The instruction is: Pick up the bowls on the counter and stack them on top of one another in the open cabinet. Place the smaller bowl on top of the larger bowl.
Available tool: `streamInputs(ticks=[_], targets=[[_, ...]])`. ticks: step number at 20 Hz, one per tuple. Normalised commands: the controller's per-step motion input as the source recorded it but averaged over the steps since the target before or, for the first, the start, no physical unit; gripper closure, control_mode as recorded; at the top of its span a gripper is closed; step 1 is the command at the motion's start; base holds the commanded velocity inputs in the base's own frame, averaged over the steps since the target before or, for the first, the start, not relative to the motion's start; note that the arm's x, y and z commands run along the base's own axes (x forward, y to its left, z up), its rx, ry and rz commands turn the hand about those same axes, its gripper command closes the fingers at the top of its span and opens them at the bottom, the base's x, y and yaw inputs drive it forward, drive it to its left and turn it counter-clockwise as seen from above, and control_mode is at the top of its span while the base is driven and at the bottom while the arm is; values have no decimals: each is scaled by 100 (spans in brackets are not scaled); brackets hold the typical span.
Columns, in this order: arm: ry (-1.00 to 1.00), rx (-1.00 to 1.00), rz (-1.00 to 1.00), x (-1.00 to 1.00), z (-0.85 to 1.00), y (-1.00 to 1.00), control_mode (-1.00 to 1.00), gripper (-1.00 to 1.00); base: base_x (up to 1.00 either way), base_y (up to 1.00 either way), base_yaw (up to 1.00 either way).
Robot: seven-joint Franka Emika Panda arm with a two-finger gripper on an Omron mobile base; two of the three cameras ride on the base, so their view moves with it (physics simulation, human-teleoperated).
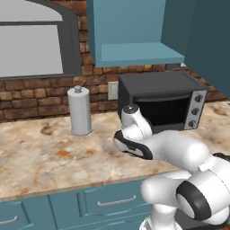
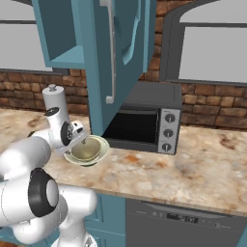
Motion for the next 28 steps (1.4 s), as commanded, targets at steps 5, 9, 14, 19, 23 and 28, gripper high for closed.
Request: streamInputs(ticks=[5, 9, 14, 19, 23, 28], targets=[[3, 6, 0, 0, 37, -13, -100, -100, 0, 0, 0], [3, 4, 0, -2, 28, -2, -100, -100, 0, 0, 0], [6, 1, -1, -33, 10, 0, -100, -100, 0, 0, 0], [1, 0, -2, -50, -5, 7, -100, -100, 0, 0, 0], [0, 0, -1, -47, -12, 14, -100, -100, 0, 0, 0], [-2, 0, 0, -15, -18, 13, -100, -100, 0, 0, 0]])
